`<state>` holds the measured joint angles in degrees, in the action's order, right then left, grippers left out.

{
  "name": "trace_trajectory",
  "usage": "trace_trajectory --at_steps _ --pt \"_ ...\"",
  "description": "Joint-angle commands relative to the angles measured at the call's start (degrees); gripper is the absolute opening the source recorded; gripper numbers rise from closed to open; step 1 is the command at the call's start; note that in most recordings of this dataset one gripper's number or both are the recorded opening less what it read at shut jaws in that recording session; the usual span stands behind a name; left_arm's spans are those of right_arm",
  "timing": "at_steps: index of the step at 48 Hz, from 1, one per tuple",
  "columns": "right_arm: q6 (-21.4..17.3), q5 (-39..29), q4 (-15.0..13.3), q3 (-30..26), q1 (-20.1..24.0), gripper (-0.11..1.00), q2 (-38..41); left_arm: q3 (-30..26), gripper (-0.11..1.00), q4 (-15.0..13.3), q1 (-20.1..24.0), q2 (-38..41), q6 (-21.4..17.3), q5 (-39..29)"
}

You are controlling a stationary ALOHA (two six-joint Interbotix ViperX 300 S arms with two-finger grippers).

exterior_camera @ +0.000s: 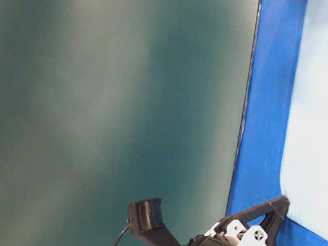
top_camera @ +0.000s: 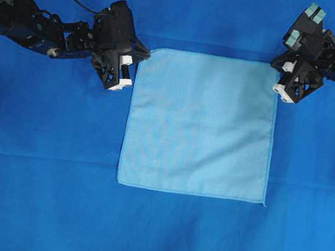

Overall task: Fold the light blue towel.
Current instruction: 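Pull the far corners toward the near edge, folding the towel in half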

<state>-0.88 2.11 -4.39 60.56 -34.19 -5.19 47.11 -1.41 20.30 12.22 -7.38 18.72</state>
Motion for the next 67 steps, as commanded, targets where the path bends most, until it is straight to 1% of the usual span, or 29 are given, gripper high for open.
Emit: trace_trajectory --at_steps 1,9,15,20,27,31,33,40,45,52,55,61,65,67 --pt "-0.18 -2.20 0.09 -1.41 -0.18 0.00 -2.72 -0.88 0.09 0.00 -0.18 -3.43 -0.70 -2.02" --pt "-0.53 -7.82 0.09 -2.55 -0.09 0.00 -9.58 -1.41 0.09 0.09 -0.09 -8.96 -2.55 -4.83" --pt "-0.62 -8.79 0.18 -2.02 0.26 0.00 -12.83 -1.23 0.09 0.00 -0.18 -11.51 -2.72 -4.83" --pt "-0.62 -8.70 0.35 -1.23 0.62 0.00 -13.62 -0.97 0.09 0.09 -0.18 -11.60 -2.55 -5.19" --pt "-0.62 -8.53 0.62 -1.23 1.23 0.00 -13.62 -0.62 0.09 0.00 -1.41 -11.78 -2.37 -5.36" --pt "-0.70 -8.79 0.88 -1.23 2.37 0.00 -13.71 -0.44 0.09 0.00 -2.46 -11.87 -2.02 -5.71" --pt "-0.79 -8.96 1.58 -1.23 3.43 0.00 -13.80 -0.35 0.09 0.00 -3.25 -11.95 -1.85 -6.15" --pt "-2.37 -10.99 4.48 -0.35 8.88 0.00 -14.85 0.26 0.09 0.09 -7.29 -12.30 -1.23 -9.14" --pt "-4.92 -11.87 6.06 0.53 14.50 0.00 -15.38 0.44 0.09 0.09 -10.81 -12.30 -0.97 -11.95" --pt "-10.37 -12.30 7.56 0.97 22.85 0.00 -15.47 0.18 0.09 0.00 -16.17 -11.95 -0.18 -13.97" --pt "-13.01 -12.30 7.65 1.05 26.72 0.00 -15.38 0.09 0.09 0.00 -18.46 -11.87 -0.09 -14.06" --pt "-17.93 -12.39 7.65 1.32 32.87 0.00 -15.38 -0.09 0.09 -0.09 -23.64 -11.78 0.18 -14.06" --pt "-21.53 -12.39 7.65 1.32 36.83 0.00 -15.38 -0.44 0.09 -0.09 -26.46 -11.78 1.23 -14.06" --pt "-23.03 -12.39 7.65 1.32 38.50 0.00 -15.47 -0.79 0.09 -0.09 -28.13 -11.78 2.37 -14.15"
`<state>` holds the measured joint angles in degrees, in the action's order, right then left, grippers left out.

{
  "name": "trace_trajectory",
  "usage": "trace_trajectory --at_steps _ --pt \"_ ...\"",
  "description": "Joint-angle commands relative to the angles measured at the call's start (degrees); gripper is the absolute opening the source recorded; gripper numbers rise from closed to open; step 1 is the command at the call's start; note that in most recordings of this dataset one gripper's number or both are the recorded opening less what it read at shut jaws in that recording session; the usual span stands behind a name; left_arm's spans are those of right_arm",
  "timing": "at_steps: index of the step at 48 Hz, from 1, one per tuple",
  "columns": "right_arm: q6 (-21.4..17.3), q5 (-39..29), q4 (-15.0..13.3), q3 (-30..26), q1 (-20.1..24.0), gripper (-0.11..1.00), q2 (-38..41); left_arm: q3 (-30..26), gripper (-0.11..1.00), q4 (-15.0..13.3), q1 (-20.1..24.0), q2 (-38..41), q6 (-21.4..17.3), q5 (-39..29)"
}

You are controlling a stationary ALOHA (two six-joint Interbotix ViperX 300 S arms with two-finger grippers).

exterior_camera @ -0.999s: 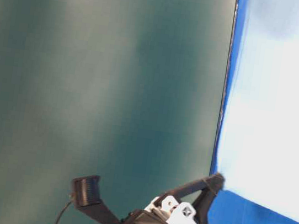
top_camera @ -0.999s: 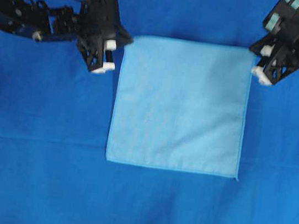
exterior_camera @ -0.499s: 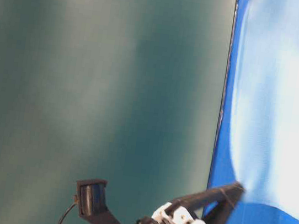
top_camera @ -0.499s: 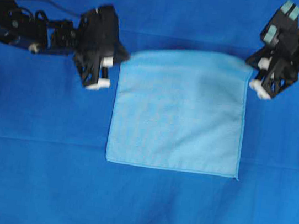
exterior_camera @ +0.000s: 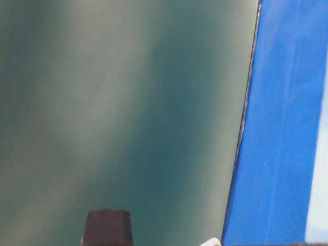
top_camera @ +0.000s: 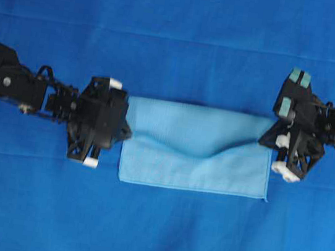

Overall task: Fold the light blue towel.
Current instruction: 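Pull the far corners toward the near edge, folding the towel in half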

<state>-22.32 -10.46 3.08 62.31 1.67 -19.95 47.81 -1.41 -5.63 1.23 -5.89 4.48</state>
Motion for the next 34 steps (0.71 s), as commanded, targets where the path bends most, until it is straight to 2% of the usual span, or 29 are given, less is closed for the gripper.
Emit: trace_trajectory --at_steps 1,10,17,34 --pt "-2.29 0.26 0.18 -0.44 3.52 0.00 -0.70 -1.58 0.09 -0.09 -2.81 -0.79 1.41 0.09" --pt "-7.29 0.26 0.18 -0.79 9.84 0.00 0.00 -3.16 0.09 -0.09 -6.59 -0.09 6.24 -1.05" --pt "-8.44 0.44 0.18 -1.67 12.83 0.00 1.32 -4.39 0.09 -0.09 -8.61 0.62 7.12 -1.23" --pt "-8.53 0.79 0.18 -2.72 13.71 0.00 3.43 -4.66 0.11 -0.09 -7.65 1.05 7.12 -1.41"
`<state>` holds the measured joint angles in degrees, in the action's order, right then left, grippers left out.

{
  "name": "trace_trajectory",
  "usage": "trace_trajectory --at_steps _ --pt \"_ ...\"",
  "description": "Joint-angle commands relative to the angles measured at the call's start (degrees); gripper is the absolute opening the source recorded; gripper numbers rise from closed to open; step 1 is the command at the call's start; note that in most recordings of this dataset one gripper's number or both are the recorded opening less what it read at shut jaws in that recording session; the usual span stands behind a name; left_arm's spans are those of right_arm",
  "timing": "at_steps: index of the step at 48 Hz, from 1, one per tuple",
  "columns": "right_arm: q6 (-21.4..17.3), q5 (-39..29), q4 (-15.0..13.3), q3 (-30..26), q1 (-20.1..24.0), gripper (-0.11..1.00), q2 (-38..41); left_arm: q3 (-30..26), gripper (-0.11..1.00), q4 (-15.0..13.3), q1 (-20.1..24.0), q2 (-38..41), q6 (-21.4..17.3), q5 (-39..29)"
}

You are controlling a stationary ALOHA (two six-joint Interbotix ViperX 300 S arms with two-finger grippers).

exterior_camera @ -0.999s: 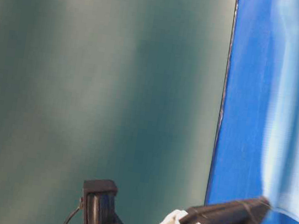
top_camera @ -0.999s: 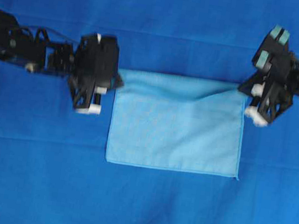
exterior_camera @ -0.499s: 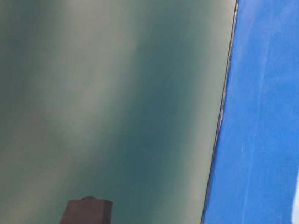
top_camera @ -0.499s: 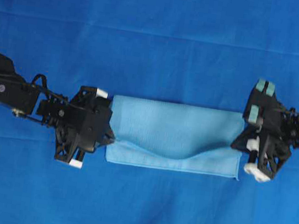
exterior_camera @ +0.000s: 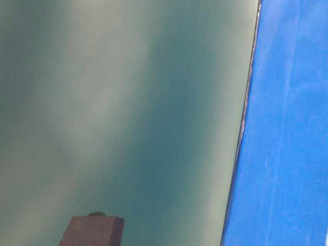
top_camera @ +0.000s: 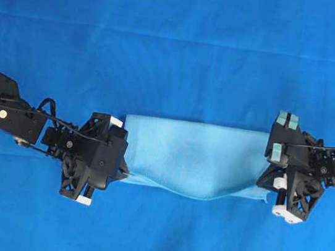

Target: Fold the light blue towel.

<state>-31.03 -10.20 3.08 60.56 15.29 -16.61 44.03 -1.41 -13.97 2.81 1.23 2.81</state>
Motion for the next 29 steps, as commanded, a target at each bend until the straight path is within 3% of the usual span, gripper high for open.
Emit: trace_trajectory --at_steps 1,6,12,14,18,23,25,29 --pt "0.18 0.53 0.09 -1.05 0.09 0.00 0.18 -0.79 0.12 -0.09 0.88 -0.53 0.00 0.26" --pt "0.18 0.53 0.09 -1.23 0.00 0.00 0.88 -0.70 0.16 -0.09 1.93 -0.53 0.00 0.26" --pt "0.00 0.70 0.18 -1.67 0.00 0.01 0.97 -0.97 0.34 -0.09 2.11 -0.53 0.00 0.26" --pt "-0.09 0.53 0.18 -1.76 0.00 0.09 0.97 -0.97 0.42 -0.09 2.11 -0.53 0.00 0.18" --pt "0.00 0.09 0.26 -2.11 0.00 0.35 0.79 -0.70 0.60 -0.09 2.11 -1.05 -0.26 -0.18" --pt "0.35 -1.41 -0.18 -2.64 0.09 0.62 -0.35 -0.79 0.72 -0.09 2.11 -2.46 -0.70 -1.85" --pt "0.53 -2.64 -0.79 -2.99 0.09 0.66 -1.32 -0.70 0.73 -0.09 2.11 -3.16 -0.79 -2.64" --pt "0.44 -4.66 -2.46 -3.25 -0.70 0.59 -3.34 -0.62 0.72 0.00 2.46 -4.48 -0.97 -3.69"
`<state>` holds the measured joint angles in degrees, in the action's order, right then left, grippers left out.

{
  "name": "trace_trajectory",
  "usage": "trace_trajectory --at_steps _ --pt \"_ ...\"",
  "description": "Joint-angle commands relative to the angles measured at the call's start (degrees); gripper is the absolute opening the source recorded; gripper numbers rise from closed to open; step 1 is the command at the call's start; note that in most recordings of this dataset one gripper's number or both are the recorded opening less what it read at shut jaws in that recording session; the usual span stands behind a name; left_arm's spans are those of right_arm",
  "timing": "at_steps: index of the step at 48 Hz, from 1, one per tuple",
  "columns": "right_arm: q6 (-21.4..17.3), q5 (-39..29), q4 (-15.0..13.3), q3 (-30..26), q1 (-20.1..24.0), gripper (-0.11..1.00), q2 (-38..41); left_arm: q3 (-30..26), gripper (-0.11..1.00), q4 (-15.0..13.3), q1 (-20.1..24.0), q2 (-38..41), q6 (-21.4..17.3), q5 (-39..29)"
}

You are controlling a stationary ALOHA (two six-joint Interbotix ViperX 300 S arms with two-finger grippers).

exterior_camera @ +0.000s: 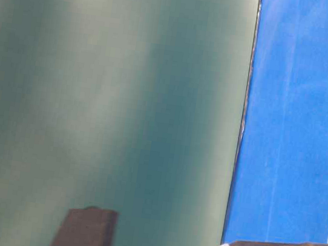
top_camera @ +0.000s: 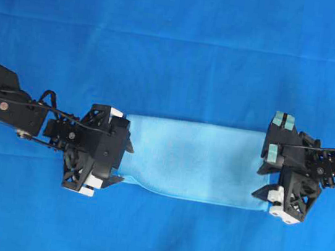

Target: Fold the light blue towel.

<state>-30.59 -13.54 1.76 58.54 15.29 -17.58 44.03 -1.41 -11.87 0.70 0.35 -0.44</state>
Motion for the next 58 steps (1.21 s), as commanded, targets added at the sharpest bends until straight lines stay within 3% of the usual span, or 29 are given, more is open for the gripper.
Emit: trace_trajectory --at_steps 1,12,20,35,42,58 --pt "-0.09 -1.67 -1.58 -1.23 -1.14 0.59 -2.72 -0.53 0.72 -0.09 0.70 -2.81 -0.09 -0.70" --pt "-0.18 -5.36 -7.12 -0.53 -10.11 0.61 -3.78 -0.53 0.72 -0.09 5.98 -3.08 -0.09 -0.88" --pt "-0.18 -5.54 -11.34 -0.18 -13.97 0.61 -2.46 -0.79 0.72 0.00 8.26 -1.23 -0.18 -0.44" --pt "-0.09 -3.08 -13.36 0.79 -19.25 0.61 4.83 -2.11 0.72 0.26 11.95 4.22 -0.44 1.14" --pt "-0.09 -0.70 -13.71 0.79 -19.69 0.61 7.21 -1.32 0.72 0.26 13.97 5.89 -1.58 2.37" --pt "-0.09 0.00 -13.54 0.79 -19.69 0.60 7.82 -1.14 0.71 0.26 13.97 7.38 -1.93 2.37"
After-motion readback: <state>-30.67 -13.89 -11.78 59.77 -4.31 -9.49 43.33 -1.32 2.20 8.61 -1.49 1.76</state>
